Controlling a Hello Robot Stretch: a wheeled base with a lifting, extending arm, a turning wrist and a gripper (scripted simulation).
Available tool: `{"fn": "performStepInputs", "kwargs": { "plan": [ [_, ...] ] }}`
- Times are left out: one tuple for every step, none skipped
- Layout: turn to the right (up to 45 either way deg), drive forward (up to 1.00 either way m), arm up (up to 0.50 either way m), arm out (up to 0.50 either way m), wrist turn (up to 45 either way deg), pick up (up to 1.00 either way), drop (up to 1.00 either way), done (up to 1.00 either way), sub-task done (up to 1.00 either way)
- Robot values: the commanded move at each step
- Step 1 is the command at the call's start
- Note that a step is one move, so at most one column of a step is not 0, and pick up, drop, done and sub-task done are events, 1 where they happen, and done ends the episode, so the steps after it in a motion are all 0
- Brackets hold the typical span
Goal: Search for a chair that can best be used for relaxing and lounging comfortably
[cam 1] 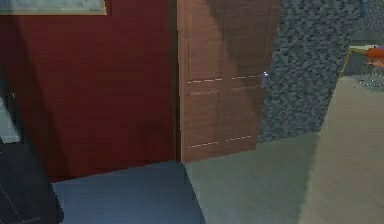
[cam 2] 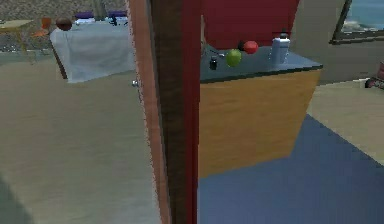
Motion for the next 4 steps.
{"fn": "performStepInputs", "kwargs": {
  "plan": [
    [0.0, 0.6, 0.0, 0.0, 0.0, 0.0, 0.0, 0.0, 0.0],
    [45.0, 0.0, 0.0, 0.0, 0.0, 0.0, 0.0, 0.0, 0.0],
    [6.0, 0.0, 0.0, 0.0, 0.0, 0.0, 0.0, 0.0, 0.0],
    [3.0, 0.0, 0.0, 0.0, 0.0, 0.0, 0.0, 0.0, 0.0]
  ]
}}
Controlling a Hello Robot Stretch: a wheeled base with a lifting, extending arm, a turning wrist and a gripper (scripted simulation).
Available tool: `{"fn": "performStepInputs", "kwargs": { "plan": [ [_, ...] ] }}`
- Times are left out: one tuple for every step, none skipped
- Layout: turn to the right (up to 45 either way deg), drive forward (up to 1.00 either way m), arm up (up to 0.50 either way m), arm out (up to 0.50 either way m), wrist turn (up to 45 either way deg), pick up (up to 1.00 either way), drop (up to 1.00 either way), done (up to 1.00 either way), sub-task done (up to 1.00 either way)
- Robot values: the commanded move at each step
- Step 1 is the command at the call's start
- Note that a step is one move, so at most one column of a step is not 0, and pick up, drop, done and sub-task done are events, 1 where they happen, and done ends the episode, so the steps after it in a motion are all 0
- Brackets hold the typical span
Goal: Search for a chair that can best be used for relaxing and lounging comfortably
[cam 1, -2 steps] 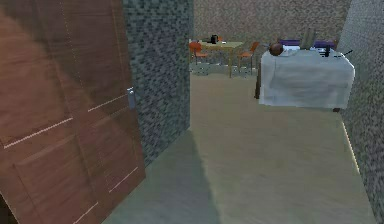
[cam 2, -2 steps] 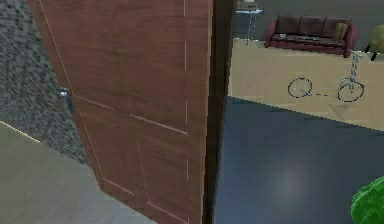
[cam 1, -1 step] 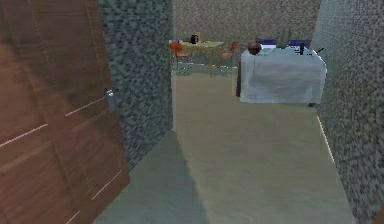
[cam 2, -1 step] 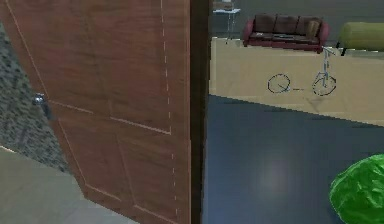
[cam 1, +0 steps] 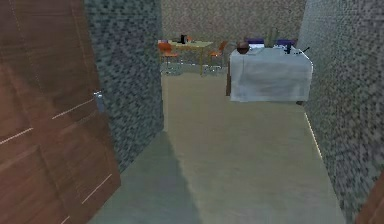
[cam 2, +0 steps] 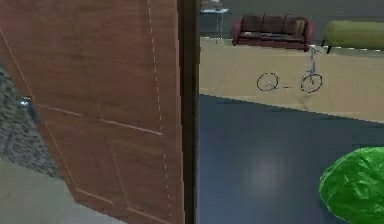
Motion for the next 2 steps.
{"fn": "performStepInputs", "kwargs": {
  "plan": [
    [6.0, 0.0, 0.0, 0.0, 0.0, 0.0, 0.0, 0.0, 0.0],
    [0.0, 1.0, 0.0, 0.0, 0.0, 0.0, 0.0, 0.0, 0.0]
  ]
}}
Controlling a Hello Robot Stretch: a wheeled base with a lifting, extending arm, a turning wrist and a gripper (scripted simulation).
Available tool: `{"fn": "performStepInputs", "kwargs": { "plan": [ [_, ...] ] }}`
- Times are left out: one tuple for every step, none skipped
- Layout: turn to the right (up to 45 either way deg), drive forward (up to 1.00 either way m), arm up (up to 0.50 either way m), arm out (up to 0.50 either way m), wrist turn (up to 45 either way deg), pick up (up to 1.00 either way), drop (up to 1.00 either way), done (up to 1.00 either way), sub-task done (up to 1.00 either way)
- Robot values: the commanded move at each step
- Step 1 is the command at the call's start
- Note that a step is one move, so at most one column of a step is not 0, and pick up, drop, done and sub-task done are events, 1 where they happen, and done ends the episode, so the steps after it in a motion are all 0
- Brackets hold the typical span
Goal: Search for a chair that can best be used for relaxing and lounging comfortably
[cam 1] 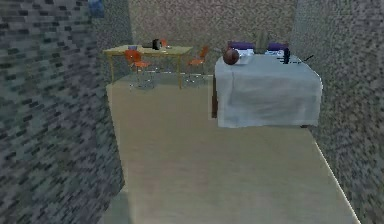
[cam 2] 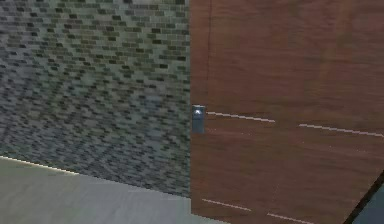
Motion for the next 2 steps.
{"fn": "performStepInputs", "kwargs": {
  "plan": [
    [6.0, 0.0, 0.0, 0.0, 0.0, 0.0, 0.0, 0.0, 0.0],
    [0.0, 0.5, 0.0, 0.0, 0.0, 0.0, 0.0, 0.0, 0.0]
  ]
}}
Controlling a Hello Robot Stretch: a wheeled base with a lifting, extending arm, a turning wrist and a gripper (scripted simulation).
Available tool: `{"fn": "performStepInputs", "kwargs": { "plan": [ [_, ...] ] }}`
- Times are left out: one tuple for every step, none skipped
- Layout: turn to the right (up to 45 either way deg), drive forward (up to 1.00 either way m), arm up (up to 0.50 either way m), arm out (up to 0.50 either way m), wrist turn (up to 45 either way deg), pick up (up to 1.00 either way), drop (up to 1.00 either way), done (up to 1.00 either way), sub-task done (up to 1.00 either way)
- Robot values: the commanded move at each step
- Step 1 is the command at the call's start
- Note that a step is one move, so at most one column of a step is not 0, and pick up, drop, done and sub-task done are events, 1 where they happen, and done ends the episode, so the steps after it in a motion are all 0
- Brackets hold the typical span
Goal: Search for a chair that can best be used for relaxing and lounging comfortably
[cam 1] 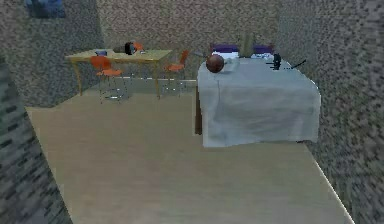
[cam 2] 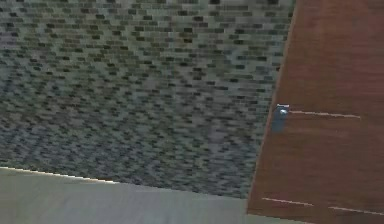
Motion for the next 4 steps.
{"fn": "performStepInputs", "kwargs": {
  "plan": [
    [-12.0, 0.0, 0.0, 0.0, 0.0, 0.0, 0.0, 0.0, 0.0],
    [0.0, 1.0, 0.0, 0.0, 0.0, 0.0, 0.0, 0.0, 0.0],
    [-6.0, 0.0, 0.0, 0.0, 0.0, 0.0, 0.0, 0.0, 0.0],
    [0.0, 0.5, 0.0, 0.0, 0.0, 0.0, 0.0, 0.0, 0.0]
  ]
}}
